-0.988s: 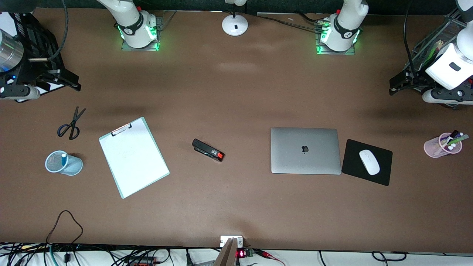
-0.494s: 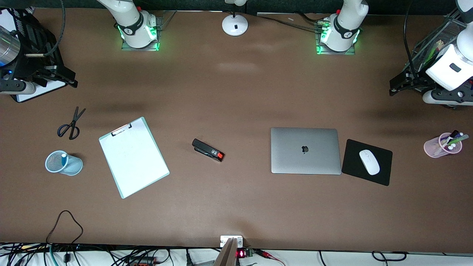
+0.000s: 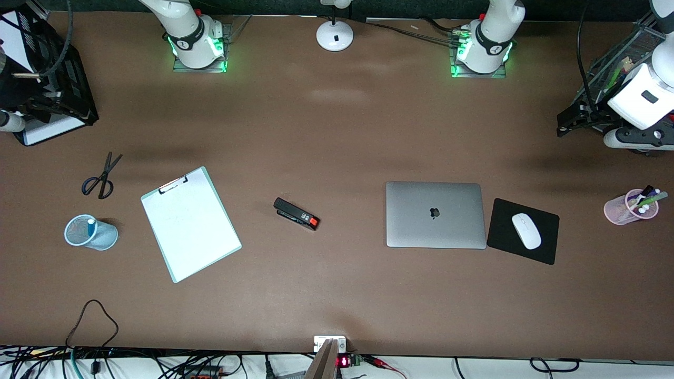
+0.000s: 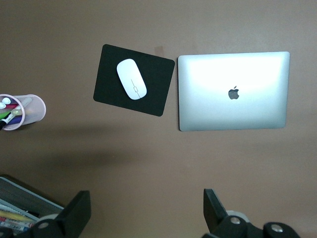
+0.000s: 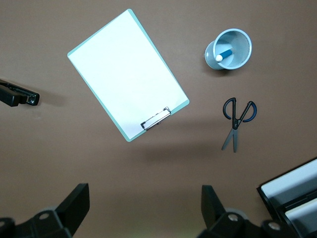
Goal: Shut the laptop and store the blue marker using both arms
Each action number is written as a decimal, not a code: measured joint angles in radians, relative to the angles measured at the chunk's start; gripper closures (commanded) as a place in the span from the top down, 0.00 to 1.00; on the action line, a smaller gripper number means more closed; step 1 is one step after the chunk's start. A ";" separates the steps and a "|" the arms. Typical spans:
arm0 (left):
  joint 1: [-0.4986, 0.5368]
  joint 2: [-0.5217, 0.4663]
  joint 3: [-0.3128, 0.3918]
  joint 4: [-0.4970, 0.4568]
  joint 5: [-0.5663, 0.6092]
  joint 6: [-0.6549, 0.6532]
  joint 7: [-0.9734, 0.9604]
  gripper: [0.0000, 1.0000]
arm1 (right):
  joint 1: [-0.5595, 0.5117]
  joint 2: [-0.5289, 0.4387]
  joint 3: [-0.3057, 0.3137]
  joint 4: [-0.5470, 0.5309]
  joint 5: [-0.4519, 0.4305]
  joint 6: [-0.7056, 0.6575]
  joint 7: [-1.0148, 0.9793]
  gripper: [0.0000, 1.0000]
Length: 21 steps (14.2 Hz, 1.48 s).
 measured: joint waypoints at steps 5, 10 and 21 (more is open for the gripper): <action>0.000 0.002 0.000 0.000 0.000 0.000 0.000 1.00 | -0.002 0.000 -0.019 0.017 0.000 0.001 -0.020 1.00; 0.000 0.008 0.000 0.000 0.000 0.000 0.000 1.00 | -0.004 0.000 -0.022 0.018 0.000 0.001 -0.045 1.00; -0.001 0.014 -0.003 0.000 0.000 0.000 0.000 1.00 | 0.000 0.000 -0.019 0.018 0.000 0.002 -0.054 1.00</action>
